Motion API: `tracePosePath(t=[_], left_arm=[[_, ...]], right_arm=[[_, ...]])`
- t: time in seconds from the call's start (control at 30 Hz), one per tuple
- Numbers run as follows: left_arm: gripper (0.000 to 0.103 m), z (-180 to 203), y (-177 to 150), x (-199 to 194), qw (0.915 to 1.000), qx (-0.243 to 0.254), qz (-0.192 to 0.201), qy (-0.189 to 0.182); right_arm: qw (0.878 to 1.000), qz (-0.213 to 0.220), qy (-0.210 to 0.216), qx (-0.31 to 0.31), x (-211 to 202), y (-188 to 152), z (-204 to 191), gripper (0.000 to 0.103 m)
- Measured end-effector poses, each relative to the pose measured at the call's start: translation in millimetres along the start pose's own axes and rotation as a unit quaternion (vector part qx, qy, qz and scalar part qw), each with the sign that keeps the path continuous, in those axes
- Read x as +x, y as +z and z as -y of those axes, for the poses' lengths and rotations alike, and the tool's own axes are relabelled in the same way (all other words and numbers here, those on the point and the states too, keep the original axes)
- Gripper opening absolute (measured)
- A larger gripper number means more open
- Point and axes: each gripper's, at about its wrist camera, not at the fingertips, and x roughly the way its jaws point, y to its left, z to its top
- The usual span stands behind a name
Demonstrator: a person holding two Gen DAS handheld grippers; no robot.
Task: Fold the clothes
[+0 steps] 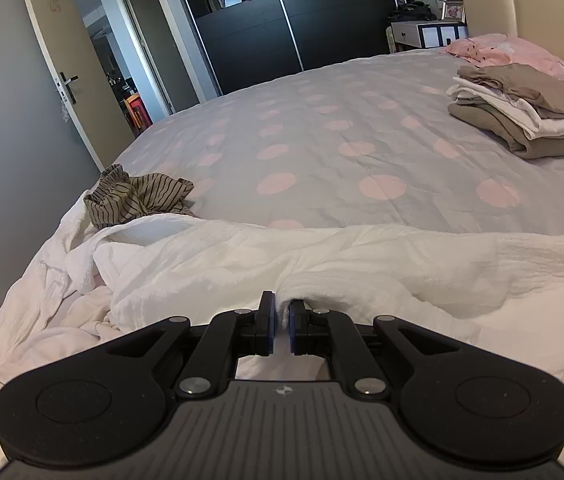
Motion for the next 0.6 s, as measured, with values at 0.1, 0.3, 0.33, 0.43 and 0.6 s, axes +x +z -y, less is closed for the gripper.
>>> tracePosePath(t=[0.1, 0.3, 0.33, 0.43, 0.6], left_arm=[[0.005, -2, -1, -1, 1.0, -0.006, -0.001, 0.001], [0.005, -8, 0, -3, 0.9998, -0.021, 0.001, -0.002], [0.005, -8, 1, -4, 0.9997, -0.024, 0.002, -0.004], [0.005, -10, 5, -9, 0.9995, -0.027, 0.012, -0.009], [0.004, -10, 18, -28, 0.9984, -0.03, 0.043, -0.019]], right_arm=[[1.0, -0.024, -0.006, -0.009, 19, -5, -7, 0.045], [0.998, -0.057, -0.024, 0.007, 35, -20, 5, 0.011], [0.998, -0.056, -0.024, 0.019, 33, -21, 11, 0.01], [0.997, -0.044, -0.019, 0.057, 19, -20, 28, 0.01], [0.994, -0.042, -0.065, 0.082, -7, -17, 67, 0.007]])
